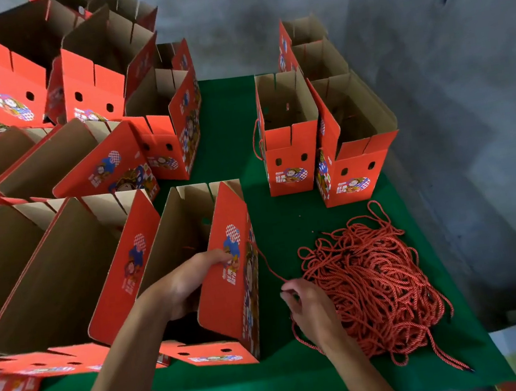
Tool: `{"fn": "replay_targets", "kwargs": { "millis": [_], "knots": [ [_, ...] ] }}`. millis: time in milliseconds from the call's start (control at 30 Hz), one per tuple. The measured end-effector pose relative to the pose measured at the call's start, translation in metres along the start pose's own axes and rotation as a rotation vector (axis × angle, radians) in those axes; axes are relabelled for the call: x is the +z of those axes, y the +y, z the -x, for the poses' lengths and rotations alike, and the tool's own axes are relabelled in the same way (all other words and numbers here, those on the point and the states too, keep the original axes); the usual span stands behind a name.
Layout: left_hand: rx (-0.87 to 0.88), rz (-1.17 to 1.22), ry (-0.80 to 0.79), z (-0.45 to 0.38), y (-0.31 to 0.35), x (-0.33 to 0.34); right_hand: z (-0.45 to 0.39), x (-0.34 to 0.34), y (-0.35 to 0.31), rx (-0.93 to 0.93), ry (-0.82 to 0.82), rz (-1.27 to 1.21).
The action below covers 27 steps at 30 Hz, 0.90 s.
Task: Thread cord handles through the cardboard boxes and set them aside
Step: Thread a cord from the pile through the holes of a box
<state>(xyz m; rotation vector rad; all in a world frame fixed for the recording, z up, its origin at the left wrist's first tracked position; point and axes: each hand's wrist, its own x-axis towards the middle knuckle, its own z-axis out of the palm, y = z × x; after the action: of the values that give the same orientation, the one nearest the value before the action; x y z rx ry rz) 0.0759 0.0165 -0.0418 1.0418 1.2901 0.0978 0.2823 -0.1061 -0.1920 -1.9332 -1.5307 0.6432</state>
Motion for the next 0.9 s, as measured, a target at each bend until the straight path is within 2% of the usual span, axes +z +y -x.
{"fn": "replay_targets", "kwargs": {
  "millis": [133,300,433,900],
  "knots": [
    [0.032,0.039,-0.011,0.003,0.001,-0.016,-0.008,-0.013,-0.045,-0.133,-0.03,-0.178],
    [0.067,0.063,-0.003,0.006,0.004,-0.022,-0.012,-0.016,-0.065,-0.04,0.019,-0.427],
    [0.077,0.061,0.017,0.006,0.002,-0.018,-0.017,-0.016,-0.075,0.007,-0.02,-0.52],
    [0.109,0.095,-0.063,0.011,0.002,-0.003,-0.014,-0.004,-0.075,0.033,-0.11,-0.475]
  ]
}}
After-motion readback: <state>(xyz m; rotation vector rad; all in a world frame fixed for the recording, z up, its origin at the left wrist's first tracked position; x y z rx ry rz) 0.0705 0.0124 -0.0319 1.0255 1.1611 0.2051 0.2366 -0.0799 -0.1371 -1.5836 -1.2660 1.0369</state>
